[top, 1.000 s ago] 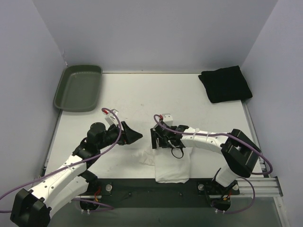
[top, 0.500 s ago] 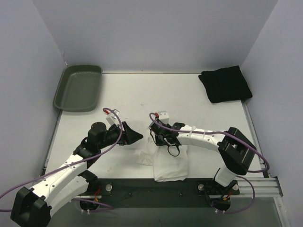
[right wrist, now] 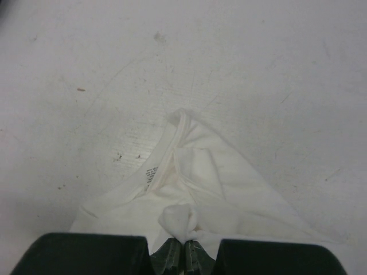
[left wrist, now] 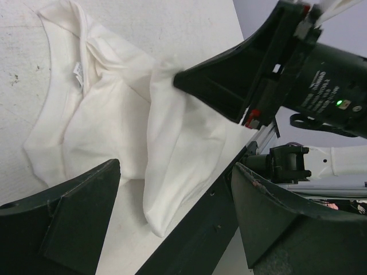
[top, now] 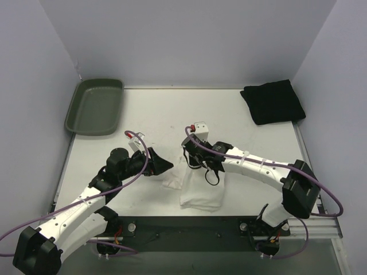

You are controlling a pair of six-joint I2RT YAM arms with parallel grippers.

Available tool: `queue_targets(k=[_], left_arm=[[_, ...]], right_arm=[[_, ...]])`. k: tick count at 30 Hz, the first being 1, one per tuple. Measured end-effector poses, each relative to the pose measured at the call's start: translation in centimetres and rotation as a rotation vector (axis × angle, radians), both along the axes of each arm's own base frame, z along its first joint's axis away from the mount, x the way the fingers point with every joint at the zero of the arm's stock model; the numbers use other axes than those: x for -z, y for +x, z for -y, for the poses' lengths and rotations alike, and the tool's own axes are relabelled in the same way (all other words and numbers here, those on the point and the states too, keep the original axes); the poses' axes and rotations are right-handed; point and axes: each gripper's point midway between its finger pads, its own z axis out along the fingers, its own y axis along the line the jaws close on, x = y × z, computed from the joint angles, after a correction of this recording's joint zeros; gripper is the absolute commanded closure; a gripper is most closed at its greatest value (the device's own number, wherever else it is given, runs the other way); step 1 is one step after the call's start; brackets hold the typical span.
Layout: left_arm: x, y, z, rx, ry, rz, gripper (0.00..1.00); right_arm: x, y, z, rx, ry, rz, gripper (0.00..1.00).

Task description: Fold and stack the t-shirts

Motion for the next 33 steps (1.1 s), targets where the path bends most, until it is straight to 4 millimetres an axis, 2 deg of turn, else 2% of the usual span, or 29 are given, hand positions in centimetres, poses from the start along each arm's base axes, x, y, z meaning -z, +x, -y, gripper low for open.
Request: queue_targets(k=[5,11,14,17,20,22,24,25,27,28,31,33], left_arm=[[-0.1,0.0,0.0,0.0,-0.003,0.005,0.12],[-0.3,0.1,0.1,0.002,-0.01,0.016,0.12],[-0.2,0.0,0.1,0.004,-0.01,0.012,0.12],[-0.1,0.0,0.1,0.005,-0.012,0.012,0.12],[-0.1,0.0,0.1,0.006,-0.012,0.012,0.12],[0.0,-0.1,0.1,0.006,-0.012,0.011,0.12],[0.1,-0.1,0.1,0.007,-0.011,0.009,0.12],[0.2,-0.1,0.1,0.007,-0.011,0.009,0.12],[0.3,-0.2,0.1,0.009,-0.012,0.008,0.12],[0.3,-0.2,0.1,0.01,-0.012,0.007,0.12],[0.4,-0.3,0.1,0.015,-0.012,0.006,0.12],[0.2,-0.3,0.1,0.015,-0.014,0.01,0.12]], right_arm=[[-2.7,1.5,0.8,0.053,0.036,0.068,1.0],[-3.4,3.4,3.1,0.156,0.046,0.085,1.0],[-4.4,4.4,3.6,0.191,0.058,0.104,1.0],[-6.3,6.1,3.1,0.216,0.088,0.137,1.0],[-7.7,8.5,1.6,0.23,0.123,0.156,1.0],[-7.5,10.2,0.4,0.235,0.13,0.157,1.0],[-6.3,11.6,-0.9,0.229,0.127,0.14,1.0],[-5.4,12.3,-1.6,0.225,0.124,0.128,0.8],[-3.5,13.5,-3.0,0.21,0.119,0.101,0.51],[-2.7,13.8,-3.7,0.205,0.122,0.085,0.28],[0.1,15.1,-5.7,0.171,0.111,0.044,0.07],[1.6,15.3,-6.3,0.148,0.096,0.022,0.04]])
